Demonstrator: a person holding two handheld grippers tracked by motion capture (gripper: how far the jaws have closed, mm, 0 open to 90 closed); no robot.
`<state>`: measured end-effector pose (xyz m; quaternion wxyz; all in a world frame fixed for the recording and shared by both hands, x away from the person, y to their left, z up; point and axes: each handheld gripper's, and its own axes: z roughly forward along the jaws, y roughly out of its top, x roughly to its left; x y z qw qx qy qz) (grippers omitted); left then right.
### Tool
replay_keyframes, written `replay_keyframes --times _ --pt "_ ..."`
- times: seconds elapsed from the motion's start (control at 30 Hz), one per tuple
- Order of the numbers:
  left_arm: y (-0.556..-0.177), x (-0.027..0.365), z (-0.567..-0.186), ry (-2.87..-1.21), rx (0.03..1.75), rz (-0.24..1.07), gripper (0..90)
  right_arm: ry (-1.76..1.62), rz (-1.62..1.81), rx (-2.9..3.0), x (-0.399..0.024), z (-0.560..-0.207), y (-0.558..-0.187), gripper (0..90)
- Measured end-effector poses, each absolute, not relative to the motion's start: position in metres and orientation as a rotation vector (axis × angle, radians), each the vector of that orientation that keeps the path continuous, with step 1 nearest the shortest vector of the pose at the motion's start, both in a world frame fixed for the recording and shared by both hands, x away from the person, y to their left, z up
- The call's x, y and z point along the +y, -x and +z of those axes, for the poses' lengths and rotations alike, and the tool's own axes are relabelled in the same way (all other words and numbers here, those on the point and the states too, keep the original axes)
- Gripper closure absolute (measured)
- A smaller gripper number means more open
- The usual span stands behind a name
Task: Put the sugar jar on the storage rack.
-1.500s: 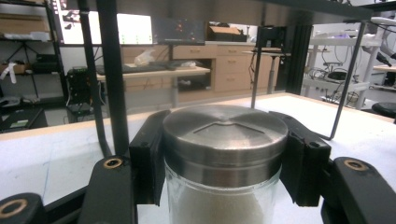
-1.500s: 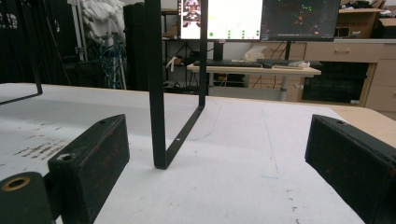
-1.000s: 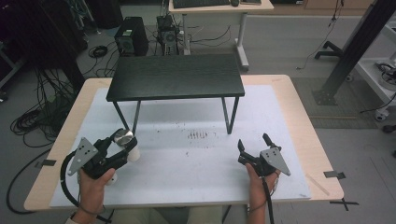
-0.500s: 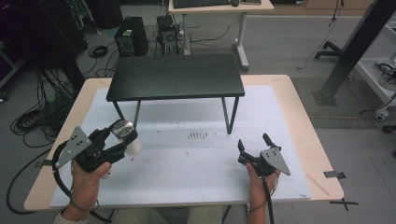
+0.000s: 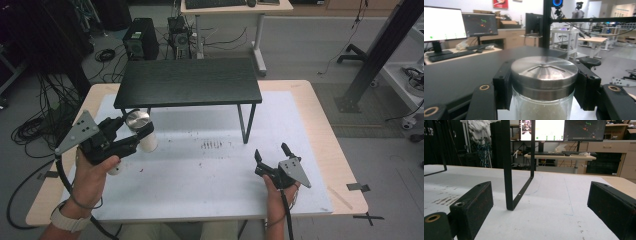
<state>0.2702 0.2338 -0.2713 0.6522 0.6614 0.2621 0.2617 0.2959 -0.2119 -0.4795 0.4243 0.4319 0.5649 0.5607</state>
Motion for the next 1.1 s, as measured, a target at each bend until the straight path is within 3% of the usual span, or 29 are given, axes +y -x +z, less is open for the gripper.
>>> replay_keyframes --times 1.1 --pt "-0.339 0.194 -0.196 -1.511 0.481 0.554 42.1 -1.082 1.403 1.415 -0.212 -0.479 -0.297 6.5"
